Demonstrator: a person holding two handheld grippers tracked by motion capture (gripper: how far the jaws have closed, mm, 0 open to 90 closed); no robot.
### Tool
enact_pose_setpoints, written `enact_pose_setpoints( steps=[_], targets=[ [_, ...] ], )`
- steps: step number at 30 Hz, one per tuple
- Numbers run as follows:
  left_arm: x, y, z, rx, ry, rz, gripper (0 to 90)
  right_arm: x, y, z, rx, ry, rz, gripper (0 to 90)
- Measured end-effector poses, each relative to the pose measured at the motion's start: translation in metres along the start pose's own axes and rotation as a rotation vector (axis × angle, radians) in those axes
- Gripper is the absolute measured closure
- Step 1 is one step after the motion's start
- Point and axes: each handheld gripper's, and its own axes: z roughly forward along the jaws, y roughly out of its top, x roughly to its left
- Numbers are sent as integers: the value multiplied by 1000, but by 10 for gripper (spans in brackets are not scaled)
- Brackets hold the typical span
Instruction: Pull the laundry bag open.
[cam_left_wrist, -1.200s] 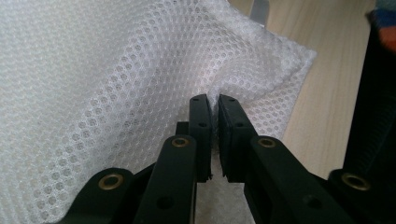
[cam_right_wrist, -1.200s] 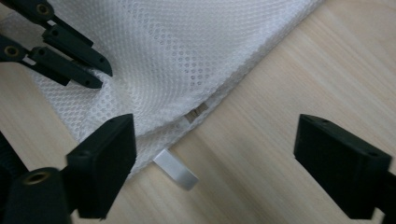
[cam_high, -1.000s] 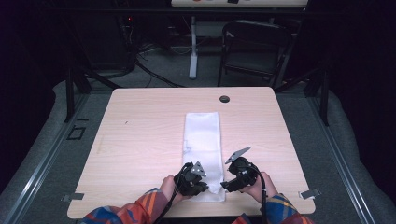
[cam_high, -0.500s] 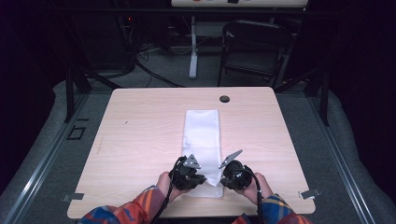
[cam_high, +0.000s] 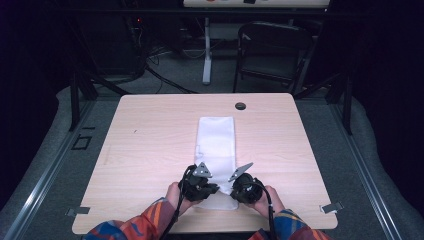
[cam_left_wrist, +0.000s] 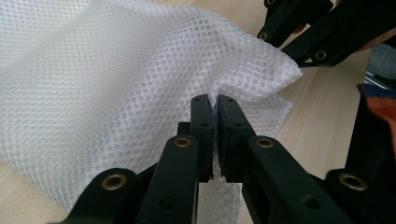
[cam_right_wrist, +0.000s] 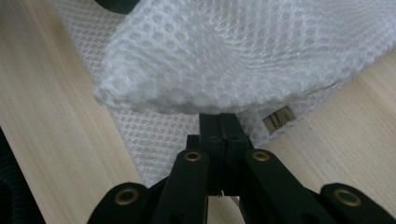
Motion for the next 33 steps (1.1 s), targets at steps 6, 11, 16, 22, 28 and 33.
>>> enact_pose_setpoints(
  steps=[6,11,16,22,28,33],
  targets=[
    [3,0,-4,-11,16,-4,860,0,0,0,6,-11,-3,900],
    [7,1,-9,-27,30,-15,860,0,1,-1,18,-21,-19,900],
    [12,1,-17,-57,53,-31,859,0,1,-1,18,-16,-24,900],
    [17,0,-24,-71,77,-35,859,0,1,0,15,-15,-19,900],
    [21,-2,-33,-88,108,-34,860,0,1,-1,22,-18,-18,900],
    [24,-4,-41,-93,135,-30,860,0,1,-1,26,-17,-11,900]
  ],
)
